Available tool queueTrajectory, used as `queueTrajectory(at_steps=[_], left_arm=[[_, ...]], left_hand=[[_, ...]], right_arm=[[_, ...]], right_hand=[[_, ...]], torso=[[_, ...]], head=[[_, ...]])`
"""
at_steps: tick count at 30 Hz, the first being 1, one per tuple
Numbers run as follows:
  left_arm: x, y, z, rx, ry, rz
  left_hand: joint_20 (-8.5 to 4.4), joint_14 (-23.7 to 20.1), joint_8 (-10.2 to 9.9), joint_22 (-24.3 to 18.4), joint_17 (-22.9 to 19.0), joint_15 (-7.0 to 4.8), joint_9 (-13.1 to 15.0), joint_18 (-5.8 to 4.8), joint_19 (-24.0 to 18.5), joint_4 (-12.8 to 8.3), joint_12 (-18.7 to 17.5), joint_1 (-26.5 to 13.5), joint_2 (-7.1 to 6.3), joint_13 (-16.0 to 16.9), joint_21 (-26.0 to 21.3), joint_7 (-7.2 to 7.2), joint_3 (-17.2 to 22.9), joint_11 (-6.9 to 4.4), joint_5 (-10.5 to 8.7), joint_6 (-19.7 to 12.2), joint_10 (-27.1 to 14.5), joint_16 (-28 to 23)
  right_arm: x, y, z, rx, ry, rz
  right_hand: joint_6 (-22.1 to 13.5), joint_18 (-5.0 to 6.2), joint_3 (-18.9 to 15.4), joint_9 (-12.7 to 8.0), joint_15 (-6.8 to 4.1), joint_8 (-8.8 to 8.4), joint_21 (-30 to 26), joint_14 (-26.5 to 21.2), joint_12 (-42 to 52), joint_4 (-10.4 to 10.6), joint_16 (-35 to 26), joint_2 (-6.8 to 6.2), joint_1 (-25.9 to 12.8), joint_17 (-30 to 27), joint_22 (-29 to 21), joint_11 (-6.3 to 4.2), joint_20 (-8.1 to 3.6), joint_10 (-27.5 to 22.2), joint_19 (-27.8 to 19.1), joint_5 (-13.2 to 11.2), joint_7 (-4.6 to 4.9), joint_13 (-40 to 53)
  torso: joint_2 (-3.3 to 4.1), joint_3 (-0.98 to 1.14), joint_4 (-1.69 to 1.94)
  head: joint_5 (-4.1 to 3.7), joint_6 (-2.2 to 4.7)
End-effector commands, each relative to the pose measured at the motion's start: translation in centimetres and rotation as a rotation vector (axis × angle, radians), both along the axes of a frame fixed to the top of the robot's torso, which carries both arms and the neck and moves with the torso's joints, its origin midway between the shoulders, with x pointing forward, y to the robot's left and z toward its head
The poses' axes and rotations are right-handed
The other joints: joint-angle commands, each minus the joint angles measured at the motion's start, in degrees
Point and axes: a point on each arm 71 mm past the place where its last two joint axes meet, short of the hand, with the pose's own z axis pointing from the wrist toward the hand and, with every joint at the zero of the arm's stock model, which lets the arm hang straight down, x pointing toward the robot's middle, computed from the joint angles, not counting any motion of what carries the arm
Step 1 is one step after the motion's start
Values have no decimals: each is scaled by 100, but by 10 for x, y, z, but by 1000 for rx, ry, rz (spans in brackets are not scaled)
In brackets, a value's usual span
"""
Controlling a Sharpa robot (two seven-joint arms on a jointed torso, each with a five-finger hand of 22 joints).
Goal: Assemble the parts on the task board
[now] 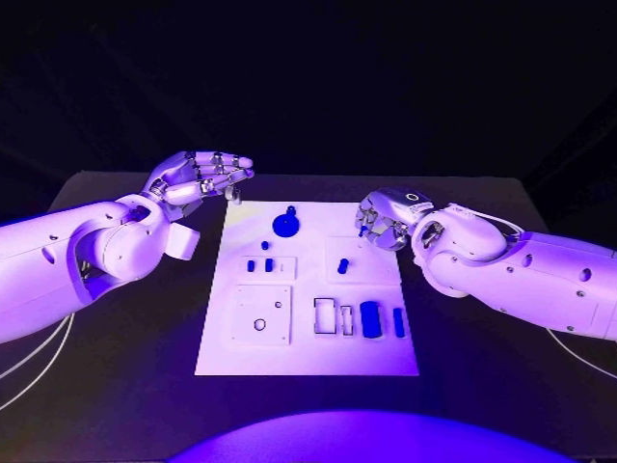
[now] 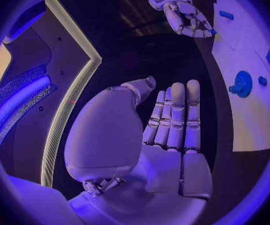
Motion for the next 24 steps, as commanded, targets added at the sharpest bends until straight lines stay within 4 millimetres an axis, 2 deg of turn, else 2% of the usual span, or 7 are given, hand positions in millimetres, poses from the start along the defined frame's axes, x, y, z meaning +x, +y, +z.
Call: queueTrajectory(at_steps=[1,5,7,12,16,19,24], left_arm=[[0,-2,1,-5,-6,-12],[0,-2,1,-6,-6,-11],[0,-2,1,-7,-6,-11],[-1,-4,1,-8,-5,-13],[-1,-5,1,-10,-6,-15],[-1,-7,1,-11,-6,-17],[-1,-9,1,-14,-7,-20]], left_hand=[[-19,-22,-31,-8,-6,-7,-9,85,37,-14,15,20,35,-5,-30,12,-32,1,38,-26,-50,-25],[-19,-22,-31,-8,-6,-7,-9,85,37,-14,15,20,35,-5,-30,12,-32,1,38,-26,-50,-25],[-19,-22,-31,-8,-6,-7,-9,85,37,-14,15,20,35,-5,-30,12,-32,1,38,-26,-50,-25],[-18,-22,-37,-12,-9,-4,-12,84,44,-15,15,22,37,-5,-35,20,-39,6,39,-37,-55,-27],[-18,-22,-37,-12,-9,-4,-12,84,44,-15,15,22,37,-5,-35,20,-39,6,39,-37,-55,-27],[-18,-22,-37,-12,-9,-4,-12,84,44,-15,15,22,37,-5,-35,20,-39,6,39,-37,-55,-27],[-18,-22,-39,-15,-10,-2,-14,83,48,-15,16,24,41,-6,-39,22,-43,8,39,-41,-57,-29]], right_arm=[[-5,1,9,71,-45,1],[-16,10,14,109,-45,33],[-23,18,16,129,-38,58],[-42,43,20,170,-16,133],[-55,61,20,187,5,187],[-64,76,17,191,25,229],[-77,98,6,184,64,287]], right_hand=[[26,-97,244,0,-45,9,35,242,19,-198,23,-2,-43,8,8,-235,2,268,30,36,-15,130],[25,-100,246,1,-45,9,49,242,18,-199,26,-2,-44,11,22,-235,3,268,37,36,-15,131],[25,-100,246,1,-45,9,49,242,18,-199,26,-2,-44,11,22,-235,3,268,37,36,-15,131],[23,-102,253,6,-47,8,59,243,14,-202,30,-1,-47,14,34,-235,5,268,39,36,-14,134],[21,-100,256,9,-47,8,52,241,11,-204,26,0,-49,5,28,-234,6,267,33,36,-13,136],[19,-99,259,11,-47,7,52,241,9,-206,29,1,-52,6,29,-233,7,265,31,36,-12,137],[18,-97,261,12,-47,6,44,241,8,-206,30,2,-53,7,22,-233,7,265,25,36,-11,138]], torso=[[-2,0,-5],[-4,7,-16],[0,12,-10],[4,7,-3],[5,2,2],[10,8,5],[7,1,3]], head=[[23,4],[65,13],[80,19],[167,34],[286,7],[387,-17],[511,-50]])
